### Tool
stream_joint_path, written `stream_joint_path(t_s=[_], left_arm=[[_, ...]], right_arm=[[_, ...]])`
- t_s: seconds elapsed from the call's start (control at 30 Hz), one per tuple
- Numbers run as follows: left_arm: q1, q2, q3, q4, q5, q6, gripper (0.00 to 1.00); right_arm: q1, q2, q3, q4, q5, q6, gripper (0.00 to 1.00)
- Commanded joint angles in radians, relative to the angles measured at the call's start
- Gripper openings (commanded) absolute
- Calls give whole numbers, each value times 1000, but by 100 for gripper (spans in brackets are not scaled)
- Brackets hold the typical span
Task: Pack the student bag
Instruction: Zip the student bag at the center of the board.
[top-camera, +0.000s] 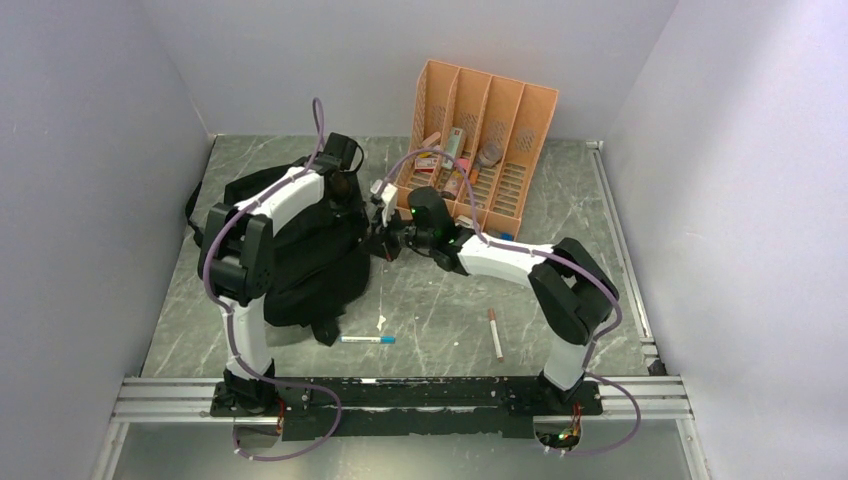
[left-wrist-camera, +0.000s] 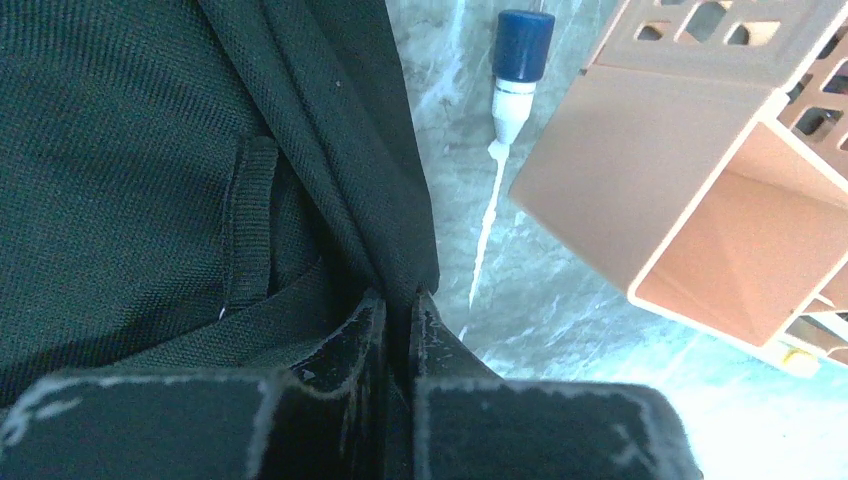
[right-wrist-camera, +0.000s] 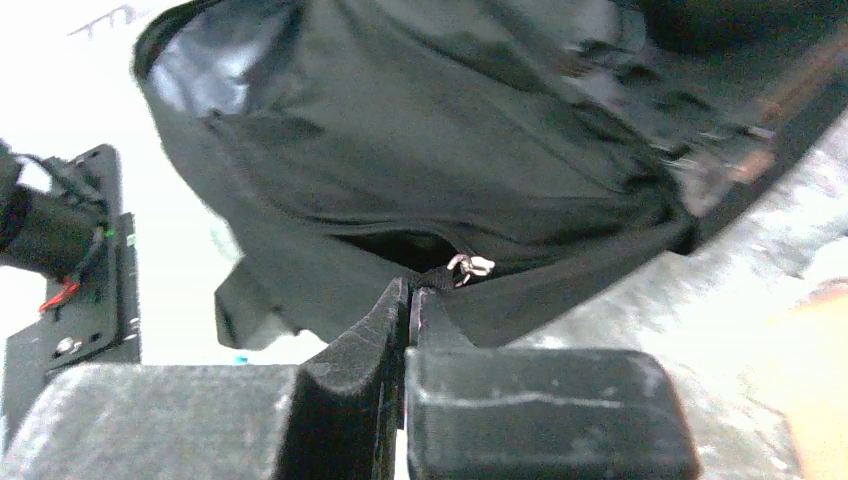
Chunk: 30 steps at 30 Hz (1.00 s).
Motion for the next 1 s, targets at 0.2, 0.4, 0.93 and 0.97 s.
stream_joint_path(t_s=[0.2, 0.4, 0.93, 0.97], left_arm=[[39, 74, 93, 73, -44, -12, 5], [76, 76, 104, 83, -20, -20, 5], [92, -361, -235, 41, 131, 153, 62], [84, -386, -259, 31, 130, 158, 62]], right_arm=[[163, -96, 9, -55, -53, -15, 0], [215, -98, -19, 51, -108, 45, 0], [186, -128, -118, 77, 236, 83, 0], [186, -126, -117, 77, 228, 81, 0]])
